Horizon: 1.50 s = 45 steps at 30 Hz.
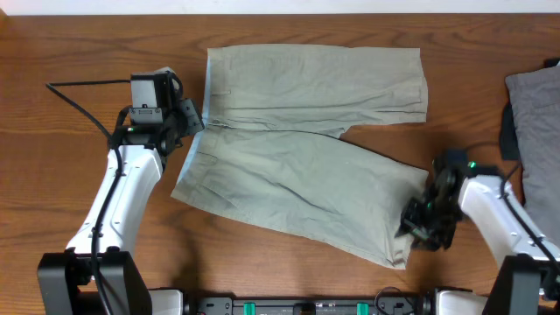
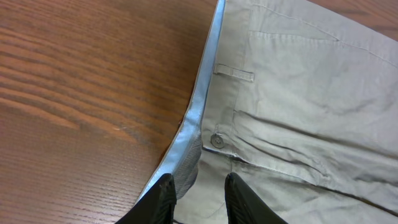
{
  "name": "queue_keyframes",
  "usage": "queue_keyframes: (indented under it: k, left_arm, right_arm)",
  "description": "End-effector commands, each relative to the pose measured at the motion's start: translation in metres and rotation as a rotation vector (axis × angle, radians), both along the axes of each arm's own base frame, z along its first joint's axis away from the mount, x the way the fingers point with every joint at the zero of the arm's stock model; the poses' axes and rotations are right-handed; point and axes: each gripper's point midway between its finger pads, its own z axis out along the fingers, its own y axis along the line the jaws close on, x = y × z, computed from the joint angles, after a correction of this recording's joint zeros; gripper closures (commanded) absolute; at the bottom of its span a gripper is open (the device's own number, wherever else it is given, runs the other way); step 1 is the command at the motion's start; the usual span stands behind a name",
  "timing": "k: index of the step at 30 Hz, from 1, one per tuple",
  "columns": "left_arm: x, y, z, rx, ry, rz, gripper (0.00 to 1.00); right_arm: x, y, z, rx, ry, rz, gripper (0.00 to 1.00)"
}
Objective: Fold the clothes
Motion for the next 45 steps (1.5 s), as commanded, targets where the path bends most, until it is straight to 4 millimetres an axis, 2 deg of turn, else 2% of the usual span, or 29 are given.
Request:
queue_keyframes:
  k: [1,4,7,9,12,13,18,22,25,27,33,38,41,43,45]
  left_arm:
    - [0.0,0.002,0.0,0.003,0.001,0.007,0.71]
    - [0.0,0.002,0.0,0.002,0.001,0.007,0.71]
    - [-0.003,0.0,-0.003,-0.002,0.013,0.003,0.81]
    - [-0.005,-0.008,-0.005,-0.039,0.027,-0.026,0.85]
    - [-0.007,-0.027,-0.017,-0.124,0.065,-0.093,0.86]
    - [-0.007,-0.029,-0.022,-0.131,0.079,-0.098,0.86]
    - [-0.009,-0.03,-0.063,-0.134,0.18,-0.095,0.86]
    - [-0.011,-0.03,-0.094,-0.137,0.251,-0.09,0.86]
    - [-0.013,-0.029,-0.108,-0.133,0.285,-0.085,0.86]
    - [-0.015,-0.024,-0.113,-0.104,0.3,-0.07,0.86]
    - [-0.022,0.014,-0.12,0.087,0.338,0.037,0.86]
    - [-0.025,0.013,-0.129,0.087,0.364,0.036,0.86]
    - [-0.027,0.014,-0.132,0.087,0.373,0.037,0.89]
    - [-0.024,0.014,-0.13,0.085,0.362,0.037,0.94]
    - [-0.018,0.013,-0.122,0.083,0.335,0.037,0.94]
  right_arm:
    - [0.029,-0.007,0.025,-0.022,-0.099,0.051,0.54]
    - [0.051,-0.009,0.045,-0.023,-0.181,0.094,0.54]
    - [0.066,-0.016,0.05,-0.066,-0.234,0.098,0.63]
    - [0.072,-0.022,0.047,-0.095,-0.254,0.095,0.76]
    - [0.087,-0.033,0.041,-0.151,-0.291,0.096,0.97]
    - [0.09,-0.033,0.04,-0.153,-0.3,0.096,0.99]
    - [0.106,-0.034,0.022,-0.158,-0.342,0.092,0.99]
    - [0.111,-0.035,-0.005,-0.158,-0.333,0.094,0.99]
    - [0.11,-0.042,-0.029,-0.196,-0.307,0.098,0.99]
    - [0.109,-0.051,-0.043,-0.242,-0.284,0.105,0.99]
    - [0.107,-0.076,-0.072,-0.376,-0.213,0.127,0.99]
    - [0.115,-0.092,-0.087,-0.408,-0.22,0.088,0.99]
    - [0.123,-0.105,-0.087,-0.433,-0.252,0.048,0.99]
    - [0.128,-0.109,-0.087,-0.431,-0.273,0.031,0.99]
    - [0.13,-0.11,-0.087,-0.422,-0.284,0.035,0.99]
